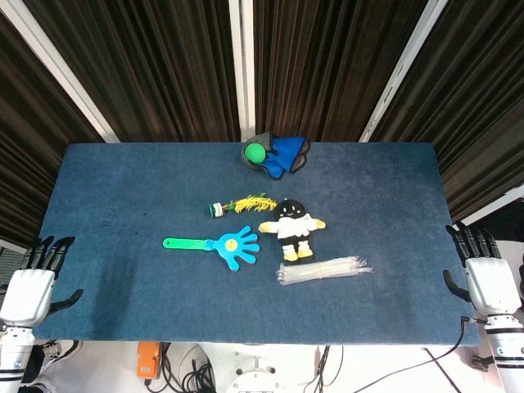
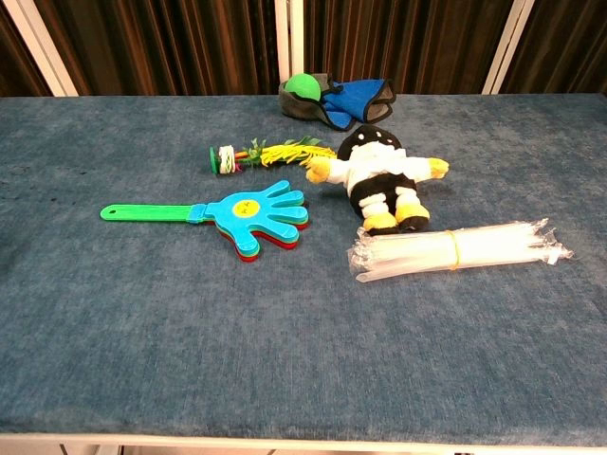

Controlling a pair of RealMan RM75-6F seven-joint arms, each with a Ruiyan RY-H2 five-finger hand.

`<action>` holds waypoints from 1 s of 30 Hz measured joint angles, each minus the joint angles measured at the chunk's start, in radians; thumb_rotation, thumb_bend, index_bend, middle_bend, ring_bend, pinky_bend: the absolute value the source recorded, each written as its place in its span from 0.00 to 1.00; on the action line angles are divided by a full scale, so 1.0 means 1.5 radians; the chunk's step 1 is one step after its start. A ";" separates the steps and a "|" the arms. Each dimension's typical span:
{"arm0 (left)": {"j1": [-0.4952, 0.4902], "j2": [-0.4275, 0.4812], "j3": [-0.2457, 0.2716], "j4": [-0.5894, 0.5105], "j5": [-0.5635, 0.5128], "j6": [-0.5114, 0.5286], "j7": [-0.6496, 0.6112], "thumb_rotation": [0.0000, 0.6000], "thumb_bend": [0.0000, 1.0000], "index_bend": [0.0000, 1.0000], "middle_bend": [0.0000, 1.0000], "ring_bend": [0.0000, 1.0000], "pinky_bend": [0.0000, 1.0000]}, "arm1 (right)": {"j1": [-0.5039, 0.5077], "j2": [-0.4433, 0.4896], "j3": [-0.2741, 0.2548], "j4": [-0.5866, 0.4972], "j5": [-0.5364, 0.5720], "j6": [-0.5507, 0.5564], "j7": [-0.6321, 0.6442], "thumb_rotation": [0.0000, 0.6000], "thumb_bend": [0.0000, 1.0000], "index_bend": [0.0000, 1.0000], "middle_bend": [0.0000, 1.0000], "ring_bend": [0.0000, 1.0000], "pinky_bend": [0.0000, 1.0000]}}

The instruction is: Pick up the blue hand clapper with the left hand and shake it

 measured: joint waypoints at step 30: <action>-0.148 -0.047 -0.051 0.001 -0.031 -0.209 -0.089 1.00 0.19 0.22 0.24 0.11 0.15 | 0.008 0.014 0.008 -0.026 0.007 -0.003 -0.026 1.00 0.32 0.00 0.00 0.00 0.00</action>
